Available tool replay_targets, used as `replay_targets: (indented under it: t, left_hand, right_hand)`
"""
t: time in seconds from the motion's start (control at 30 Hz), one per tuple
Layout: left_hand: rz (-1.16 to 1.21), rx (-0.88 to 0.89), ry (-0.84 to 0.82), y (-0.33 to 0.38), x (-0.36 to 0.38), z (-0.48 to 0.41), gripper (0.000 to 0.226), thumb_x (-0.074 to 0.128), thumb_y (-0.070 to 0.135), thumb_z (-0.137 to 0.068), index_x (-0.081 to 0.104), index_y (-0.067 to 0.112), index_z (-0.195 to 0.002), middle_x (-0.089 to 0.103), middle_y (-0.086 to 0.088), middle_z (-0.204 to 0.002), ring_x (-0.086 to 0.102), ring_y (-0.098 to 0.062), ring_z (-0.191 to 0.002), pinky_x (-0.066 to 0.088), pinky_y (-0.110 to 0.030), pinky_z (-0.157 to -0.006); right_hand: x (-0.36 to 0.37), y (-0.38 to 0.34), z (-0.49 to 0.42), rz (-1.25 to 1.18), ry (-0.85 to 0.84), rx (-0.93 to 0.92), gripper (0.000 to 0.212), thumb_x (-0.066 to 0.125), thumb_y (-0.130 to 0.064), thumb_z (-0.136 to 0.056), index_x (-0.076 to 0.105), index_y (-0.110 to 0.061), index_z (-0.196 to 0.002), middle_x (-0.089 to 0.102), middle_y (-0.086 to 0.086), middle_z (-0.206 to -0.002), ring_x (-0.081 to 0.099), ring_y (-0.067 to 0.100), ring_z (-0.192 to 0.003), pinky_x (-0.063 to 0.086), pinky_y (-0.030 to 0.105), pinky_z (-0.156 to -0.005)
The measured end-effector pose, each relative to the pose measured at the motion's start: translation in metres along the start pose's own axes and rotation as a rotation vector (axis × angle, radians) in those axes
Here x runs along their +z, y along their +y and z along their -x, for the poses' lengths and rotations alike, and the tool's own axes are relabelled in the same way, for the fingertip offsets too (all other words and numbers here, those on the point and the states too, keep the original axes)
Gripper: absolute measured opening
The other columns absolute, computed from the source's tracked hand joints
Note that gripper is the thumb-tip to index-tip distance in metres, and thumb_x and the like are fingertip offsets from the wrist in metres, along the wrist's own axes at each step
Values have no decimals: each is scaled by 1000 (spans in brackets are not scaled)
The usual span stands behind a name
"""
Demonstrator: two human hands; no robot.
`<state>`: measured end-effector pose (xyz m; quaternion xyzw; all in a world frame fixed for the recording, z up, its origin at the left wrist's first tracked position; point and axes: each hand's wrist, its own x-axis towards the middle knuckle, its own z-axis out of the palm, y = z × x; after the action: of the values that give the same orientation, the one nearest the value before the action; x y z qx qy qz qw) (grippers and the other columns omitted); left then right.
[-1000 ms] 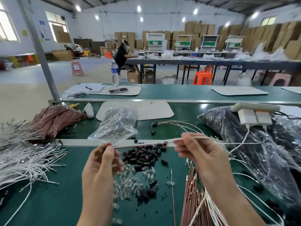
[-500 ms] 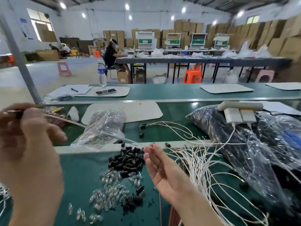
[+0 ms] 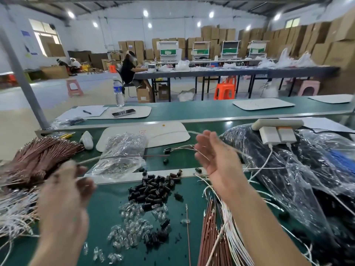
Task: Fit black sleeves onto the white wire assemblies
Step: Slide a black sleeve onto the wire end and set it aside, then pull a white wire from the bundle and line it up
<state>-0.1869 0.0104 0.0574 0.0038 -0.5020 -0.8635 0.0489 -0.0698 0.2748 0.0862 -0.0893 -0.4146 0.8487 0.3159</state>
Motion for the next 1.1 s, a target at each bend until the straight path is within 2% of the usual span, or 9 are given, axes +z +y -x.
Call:
replay_targets:
  t: [0.13, 0.23, 0.3, 0.4, 0.6, 0.73, 0.87, 1.0, 1.1]
  left_hand:
    - [-128, -157, -204, -30, 70, -8, 20, 57, 31, -99, 65, 13, -101, 72, 3, -85, 66, -3, -63, 55, -21, -57]
    - [-137, -261, -316, -52, 126, -28, 26, 54, 22, -102, 60, 2, -118, 70, -7, -102, 70, -10, -72, 57, -22, -59]
    - [-170, -364, -371, -67, 155, -40, 40, 55, 16, -103, 46, -2, -138, 64, -19, -119, 71, -23, -92, 60, -27, -69]
    - [-357, -454, -410, -89, 163, -50, 58, 53, 10, -103, 25, 2, -153, 62, -26, -119, 70, -31, -97, 62, -32, -68]
    - [-735, -242, -568, -83, 128, -19, 28, 49, 14, -105, 48, 6, -131, 70, -12, -98, 65, -20, -72, 58, -24, -58]
    - [-1284, -86, -940, -74, 96, 38, 24, 47, 31, -104, 62, 13, -101, 73, -9, -87, 66, -15, -58, 57, -31, -56]
    - [-1697, 77, -1110, -82, 89, 97, 37, 49, 41, -103, 61, 6, -102, 70, -14, -98, 71, -32, -87, 54, -34, -70]
    - [-1832, 151, -986, -90, 90, 130, 35, 52, 30, -104, 48, 3, -127, 59, -15, -125, 61, -34, -116, 48, -39, -89]
    - [-1912, 174, -934, -89, 86, 138, 27, 48, 11, -103, 48, 2, -128, 56, -15, -118, 59, -30, -119, 49, -38, -89]
  right_hand:
    - [-24, -29, -51, -36, 65, 22, 28, 56, -28, -100, 65, -10, -120, 75, 5, -112, 71, 18, -102, 60, 28, -77]
    - [-43, -37, -82, 96, 66, 101, 58, 52, -28, -104, 31, -5, -153, 51, 18, -147, 48, 30, -136, 51, 37, -101]
    - [-57, -34, -91, 320, 37, 149, 66, 51, -28, -104, 19, -5, -158, 36, 21, -157, 36, 33, -145, 41, 41, -113]
    - [-76, -24, -85, 590, 41, 195, 58, 51, -28, -105, 31, -5, -154, 45, 15, -153, 47, 27, -137, 45, 41, -109]
    - [-84, 3, -41, 792, 73, 88, 26, 53, -20, -104, 59, -23, -129, 70, -4, -117, 65, 14, -109, 54, 23, -81]
    - [-76, 24, -12, 786, 116, 22, 21, 50, -14, -104, 61, -28, -114, 72, -5, -108, 66, 12, -101, 52, 23, -81]
    - [-66, 41, 13, 782, 130, -29, 24, 49, -13, -104, 61, -34, -109, 72, -9, -105, 65, 8, -100, 52, 26, -87]
    - [-61, 49, 33, 828, 129, -82, 24, 50, -15, -104, 62, -36, -109, 72, -12, -105, 65, 2, -95, 51, 24, -86]
    - [-65, 49, 47, 892, 108, -91, 25, 50, -18, -103, 61, -39, -111, 70, -14, -108, 64, -1, -98, 48, 20, -86]
